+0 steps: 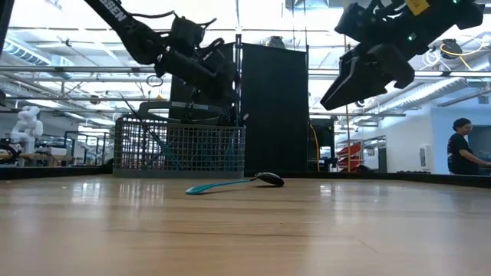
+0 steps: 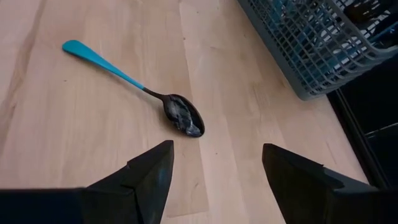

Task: Sort silverware
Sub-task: Put the blue spoon into the silverware basket

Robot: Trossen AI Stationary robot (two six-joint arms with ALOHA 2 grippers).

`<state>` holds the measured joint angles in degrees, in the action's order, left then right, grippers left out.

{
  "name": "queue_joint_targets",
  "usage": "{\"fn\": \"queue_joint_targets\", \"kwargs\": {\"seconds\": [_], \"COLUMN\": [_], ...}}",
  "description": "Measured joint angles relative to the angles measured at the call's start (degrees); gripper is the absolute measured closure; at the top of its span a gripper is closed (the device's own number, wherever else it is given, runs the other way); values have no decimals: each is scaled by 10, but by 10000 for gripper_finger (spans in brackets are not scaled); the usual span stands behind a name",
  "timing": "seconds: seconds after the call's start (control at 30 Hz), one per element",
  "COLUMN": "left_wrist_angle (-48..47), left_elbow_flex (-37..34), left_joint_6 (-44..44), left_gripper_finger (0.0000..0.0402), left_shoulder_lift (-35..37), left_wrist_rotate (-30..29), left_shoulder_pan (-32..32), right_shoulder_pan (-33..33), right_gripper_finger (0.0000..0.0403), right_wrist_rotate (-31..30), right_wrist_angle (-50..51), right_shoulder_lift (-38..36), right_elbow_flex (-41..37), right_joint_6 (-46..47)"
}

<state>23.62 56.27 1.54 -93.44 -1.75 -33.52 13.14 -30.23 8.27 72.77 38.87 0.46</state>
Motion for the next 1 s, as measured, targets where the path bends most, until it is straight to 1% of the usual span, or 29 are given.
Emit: {"fn": "queue_joint_targets", "kwargs": {"seconds": [0.2,0.27,0.43,0.57,0.67,0.8,1.0], "left_wrist_angle": [-7,-6,-18,-41,-46,-51,-51], "left_elbow_flex": [0,0,0,1,1,0,0], "left_joint_6": [-5,-6,-10,-4,-3,-6,-9], "left_gripper_finger": [399,391,339,295,275,270,270], "left_shoulder_lift": [-11,-10,-10,-9,-5,17,86], "left_wrist_rotate": [-3,-3,-2,-28,-35,-37,-43], "left_shoulder_pan": [0,0,0,0,0,2,14], "right_shoulder_pan": [-3,-3,-3,-3,-3,-3,-3], "right_gripper_finger": [161,161,161,161,161,161,161], "right_wrist_rotate": [0,1,2,2,3,3,3], "right_wrist_angle": [1,1,1,3,3,3,4], "right_shoulder_lift": [0,0,0,0,0,0,0], "right_elbow_flex": [0,0,0,0,0,0,0], "right_joint_6": [6,9,15,19,19,19,19]}}
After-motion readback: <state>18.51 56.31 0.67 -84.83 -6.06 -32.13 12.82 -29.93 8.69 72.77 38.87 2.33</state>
